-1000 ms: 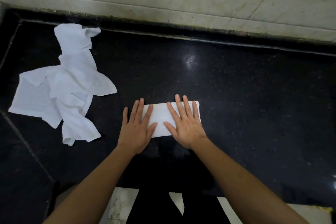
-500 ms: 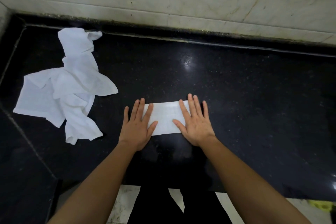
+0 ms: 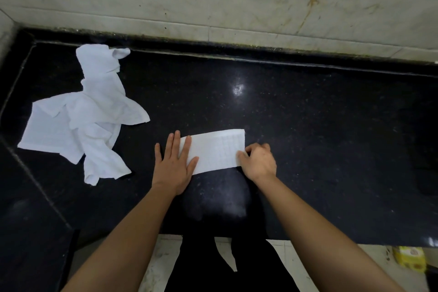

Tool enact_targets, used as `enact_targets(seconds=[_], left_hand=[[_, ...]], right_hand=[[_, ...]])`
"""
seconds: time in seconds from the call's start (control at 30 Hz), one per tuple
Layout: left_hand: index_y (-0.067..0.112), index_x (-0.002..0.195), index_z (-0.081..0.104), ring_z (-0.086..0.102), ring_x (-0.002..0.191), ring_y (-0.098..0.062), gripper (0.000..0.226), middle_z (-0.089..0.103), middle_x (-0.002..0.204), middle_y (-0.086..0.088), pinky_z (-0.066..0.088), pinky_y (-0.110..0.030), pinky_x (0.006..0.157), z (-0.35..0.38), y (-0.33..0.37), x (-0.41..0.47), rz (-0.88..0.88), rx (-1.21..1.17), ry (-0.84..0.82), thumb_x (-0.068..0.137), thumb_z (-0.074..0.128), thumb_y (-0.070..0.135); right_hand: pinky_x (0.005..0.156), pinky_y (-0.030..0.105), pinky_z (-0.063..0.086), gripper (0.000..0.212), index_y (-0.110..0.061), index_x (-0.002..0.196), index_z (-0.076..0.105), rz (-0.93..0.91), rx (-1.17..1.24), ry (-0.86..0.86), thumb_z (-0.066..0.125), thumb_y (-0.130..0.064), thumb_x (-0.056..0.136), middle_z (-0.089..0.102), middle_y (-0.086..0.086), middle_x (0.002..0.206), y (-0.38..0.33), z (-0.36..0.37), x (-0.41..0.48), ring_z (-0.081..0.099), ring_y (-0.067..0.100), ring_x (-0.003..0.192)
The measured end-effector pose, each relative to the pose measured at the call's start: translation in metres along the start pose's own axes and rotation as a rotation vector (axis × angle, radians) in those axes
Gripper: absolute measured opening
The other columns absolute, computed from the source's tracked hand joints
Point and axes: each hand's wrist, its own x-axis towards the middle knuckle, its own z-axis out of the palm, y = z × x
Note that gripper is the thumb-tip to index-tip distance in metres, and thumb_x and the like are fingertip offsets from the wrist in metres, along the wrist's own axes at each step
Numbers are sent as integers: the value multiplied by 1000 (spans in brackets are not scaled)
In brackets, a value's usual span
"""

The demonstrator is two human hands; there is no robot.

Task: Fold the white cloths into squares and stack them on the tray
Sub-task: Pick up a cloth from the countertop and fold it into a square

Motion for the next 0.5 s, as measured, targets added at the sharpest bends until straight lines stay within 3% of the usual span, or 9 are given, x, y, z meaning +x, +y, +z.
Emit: enact_targets(seconds=[0.13, 0.23, 0.37, 0.5], left_hand=[[26, 154, -19, -24, 149, -21, 68, -26, 162, -6, -8, -54, 121, 8, -1, -9, -1, -33, 24, 98, -1, 61], [25, 156, -13, -20, 150, -21, 70, -20, 163, -6, -5, -55, 121, 14, -6, -20, 20, -23, 38, 97, -2, 62], [25, 156, -11, -15, 151, -22, 71, -16, 164, -7, -2, -56, 121, 14, -8, -30, 18, -33, 38, 96, -5, 62], [22, 157, -10, -19, 150, -19, 74, -21, 163, -4, -5, -52, 121, 12, -10, -39, -42, -170, 57, 95, 0, 61]], right_hand=[[57, 26, 43, 15, -19, 80, 68, 107, 273, -97, 60, -31, 84, 67, -4, 81, -5, -5, 4, 61, 15, 74], [57, 22, 47, 10, -20, 93, 71, 208, 566, -212, 70, -23, 83, 72, -4, 90, 4, -10, -1, 64, 9, 74], [64, 22, 46, 19, -24, 103, 70, 262, 709, -356, 74, -28, 85, 74, -7, 92, 9, -14, -8, 64, 6, 76], [58, 21, 43, 15, -20, 102, 73, 247, 788, -293, 70, -29, 90, 74, -4, 90, 3, -16, -8, 61, 8, 73]])
